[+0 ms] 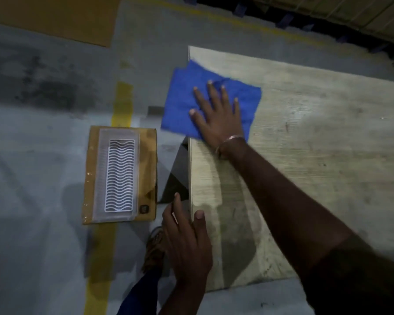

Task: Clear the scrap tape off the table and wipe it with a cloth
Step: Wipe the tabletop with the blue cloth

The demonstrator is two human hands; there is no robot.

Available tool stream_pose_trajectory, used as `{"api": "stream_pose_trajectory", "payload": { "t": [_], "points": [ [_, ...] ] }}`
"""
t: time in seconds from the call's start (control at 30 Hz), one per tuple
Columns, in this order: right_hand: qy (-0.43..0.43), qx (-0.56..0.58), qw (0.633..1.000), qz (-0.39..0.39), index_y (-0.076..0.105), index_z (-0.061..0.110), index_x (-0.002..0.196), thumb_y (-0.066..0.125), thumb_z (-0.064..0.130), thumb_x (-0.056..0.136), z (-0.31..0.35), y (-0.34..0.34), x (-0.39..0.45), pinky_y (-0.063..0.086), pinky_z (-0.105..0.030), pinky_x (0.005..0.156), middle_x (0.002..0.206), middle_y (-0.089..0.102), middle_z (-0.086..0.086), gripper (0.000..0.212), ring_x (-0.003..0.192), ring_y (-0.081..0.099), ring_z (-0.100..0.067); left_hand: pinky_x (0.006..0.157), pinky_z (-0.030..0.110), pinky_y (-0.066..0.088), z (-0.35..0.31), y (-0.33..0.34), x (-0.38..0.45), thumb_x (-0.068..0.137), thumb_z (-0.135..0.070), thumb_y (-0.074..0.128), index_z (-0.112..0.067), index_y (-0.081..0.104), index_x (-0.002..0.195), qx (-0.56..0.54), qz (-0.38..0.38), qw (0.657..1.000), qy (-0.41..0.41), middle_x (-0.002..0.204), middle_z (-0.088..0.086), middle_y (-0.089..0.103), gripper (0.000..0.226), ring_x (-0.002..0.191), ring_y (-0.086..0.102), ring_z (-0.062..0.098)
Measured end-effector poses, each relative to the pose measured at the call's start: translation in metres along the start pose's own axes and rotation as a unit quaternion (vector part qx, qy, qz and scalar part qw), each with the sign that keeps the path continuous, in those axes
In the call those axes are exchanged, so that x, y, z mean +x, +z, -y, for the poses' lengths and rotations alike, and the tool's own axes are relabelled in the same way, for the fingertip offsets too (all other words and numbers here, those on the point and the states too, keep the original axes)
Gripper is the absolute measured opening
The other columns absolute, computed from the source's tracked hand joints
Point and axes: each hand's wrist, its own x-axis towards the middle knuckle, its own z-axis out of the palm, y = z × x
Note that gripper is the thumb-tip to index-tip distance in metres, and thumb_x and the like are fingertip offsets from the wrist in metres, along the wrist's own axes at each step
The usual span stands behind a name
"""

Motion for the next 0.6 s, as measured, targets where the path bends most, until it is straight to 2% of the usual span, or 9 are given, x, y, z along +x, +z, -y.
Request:
{"api": "stream_pose_trajectory", "payload": {
  "t": [0.1, 0.17, 0.23, 0.3, 0.37, 0.43, 0.53, 0.57, 0.6],
  "points": [
    [-0.087, -0.022, 0.996, 0.013, 0.013, 0.045, 0.164, 0.024, 0.064, 0.105, 0.011, 0.005, -0.092, 0.008, -0.058, 0.127, 0.175, 0.003, 0.008, 0.062, 0.162, -0.001, -0.023, 0.105, 0.049, 0.049, 0.001, -0.001, -0.003, 0.108, -0.062, 0.02, -0.01, 0.046, 0.155, -0.009, -0.017, 1.0, 0.025, 0.151, 0.012, 0.046, 0.075, 0.134, 0.051, 0.033],
    [-0.102, -0.046, 0.993, 0.023, 0.012, 0.044, 0.164, 0.022, 0.063, 0.106, -0.003, 0.006, -0.158, 0.01, -0.055, 0.127, 0.175, 0.001, 0.009, 0.062, 0.162, -0.003, -0.021, 0.109, 0.045, 0.045, 0.002, -0.002, -0.003, 0.107, -0.063, 0.02, -0.008, 0.046, 0.155, -0.026, -0.035, 0.999, 0.019, 0.153, 0.013, 0.046, 0.077, 0.136, 0.051, 0.033],
    [-0.062, -0.05, 0.996, 0.037, 0.009, 0.046, 0.164, 0.021, 0.065, 0.105, -0.035, 0.007, -0.201, 0.009, -0.055, 0.128, 0.175, -0.004, 0.011, 0.063, 0.162, -0.007, -0.019, 0.111, 0.045, 0.044, 0.002, -0.004, -0.003, 0.105, -0.065, 0.02, -0.008, 0.044, 0.156, -0.05, -0.047, 0.998, 0.003, 0.152, 0.013, 0.046, 0.08, 0.136, 0.05, 0.032],
    [0.006, -0.045, 0.998, 0.034, 0.016, 0.044, 0.163, 0.016, 0.068, 0.103, -0.069, 0.005, -0.204, 0.011, -0.059, 0.127, 0.175, -0.002, 0.008, 0.065, 0.162, -0.003, -0.022, 0.109, 0.047, 0.048, 0.003, -0.005, -0.003, 0.106, -0.063, 0.025, -0.008, 0.044, 0.157, -0.08, -0.059, 0.995, 0.004, 0.151, 0.012, 0.047, 0.077, 0.135, 0.052, 0.031],
    [0.069, -0.041, 0.997, 0.017, 0.03, 0.032, 0.162, 0.012, 0.069, 0.103, -0.081, 0.005, -0.18, 0.014, -0.064, 0.124, 0.174, 0.012, -0.001, 0.072, 0.161, 0.006, -0.029, 0.111, 0.036, 0.046, 0.005, -0.006, -0.005, 0.108, -0.053, 0.033, -0.005, 0.045, 0.155, -0.109, -0.069, 0.992, 0.011, 0.15, 0.015, 0.047, 0.068, 0.133, 0.052, 0.031],
    [0.103, -0.029, 0.994, 0.006, 0.031, 0.029, 0.162, 0.014, 0.067, 0.101, -0.067, 0.007, -0.149, 0.012, -0.064, 0.125, 0.174, 0.015, -0.003, 0.073, 0.161, 0.007, -0.031, 0.111, 0.023, 0.038, 0.002, -0.011, -0.007, 0.108, -0.043, 0.034, 0.0, 0.044, 0.154, -0.127, -0.074, 0.989, 0.008, 0.15, 0.021, 0.047, 0.063, 0.134, 0.05, 0.032],
    [0.03, -0.037, 0.999, -0.01, 0.019, 0.039, 0.164, 0.02, 0.065, 0.102, -0.014, 0.018, -0.153, 0.009, -0.06, 0.126, 0.175, 0.008, 0.003, 0.067, 0.162, 0.006, -0.028, 0.113, 0.012, 0.033, 0.003, -0.014, -0.009, 0.107, -0.043, 0.034, 0.004, 0.047, 0.15, -0.205, -0.096, 0.974, -0.018, 0.15, 0.021, 0.049, 0.065, 0.135, 0.049, 0.022],
    [-0.007, -0.038, 0.999, -0.009, 0.017, 0.041, 0.164, 0.023, 0.064, 0.104, 0.002, 0.023, -0.174, 0.009, -0.058, 0.126, 0.175, 0.007, 0.004, 0.065, 0.162, 0.005, -0.026, 0.117, 0.017, 0.035, 0.007, -0.017, -0.01, 0.105, -0.05, 0.034, 0.001, 0.05, 0.149, -0.235, -0.097, 0.966, -0.039, 0.151, 0.015, 0.051, 0.069, 0.137, 0.049, 0.02],
    [-0.038, -0.043, 0.998, -0.007, 0.017, 0.041, 0.164, 0.025, 0.063, 0.105, 0.014, 0.027, -0.201, 0.009, -0.058, 0.126, 0.175, 0.007, 0.005, 0.064, 0.162, 0.004, -0.024, 0.121, 0.029, 0.037, 0.015, -0.019, -0.01, 0.103, -0.059, 0.034, -0.005, 0.053, 0.148, -0.269, -0.1, 0.956, -0.063, 0.152, 0.009, 0.053, 0.073, 0.139, 0.051, 0.019]
  ]
}}
